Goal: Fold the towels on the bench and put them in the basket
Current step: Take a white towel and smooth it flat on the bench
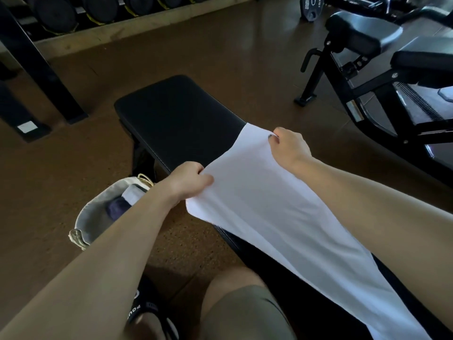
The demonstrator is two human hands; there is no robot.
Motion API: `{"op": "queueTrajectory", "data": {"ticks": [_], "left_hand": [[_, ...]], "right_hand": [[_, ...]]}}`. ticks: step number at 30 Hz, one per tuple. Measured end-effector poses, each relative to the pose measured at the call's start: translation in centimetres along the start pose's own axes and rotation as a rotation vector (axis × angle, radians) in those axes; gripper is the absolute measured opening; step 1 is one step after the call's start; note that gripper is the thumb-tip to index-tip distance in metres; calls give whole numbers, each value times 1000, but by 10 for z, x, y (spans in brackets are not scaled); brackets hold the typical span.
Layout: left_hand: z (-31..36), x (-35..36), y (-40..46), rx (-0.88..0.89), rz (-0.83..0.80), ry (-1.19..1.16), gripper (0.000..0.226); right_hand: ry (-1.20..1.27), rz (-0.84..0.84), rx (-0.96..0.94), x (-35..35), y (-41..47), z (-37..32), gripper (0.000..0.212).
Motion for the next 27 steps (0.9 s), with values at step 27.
{"op": "queueTrajectory", "data": {"ticks": [27], "left_hand": [[-47,-71,18,-128,465,-73,28]], "right_hand": [[-125,123,-119,18,75,-31,32]]}}
Point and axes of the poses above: each hand's wrist, its own y-axis towards the middle knuckle, its own x-axis out of the palm, z = x × y, the point moved 7 cm from there along y, towards the middle knuckle, and after that the axes turned 7 degrees about -z, right-handed, at the moved point
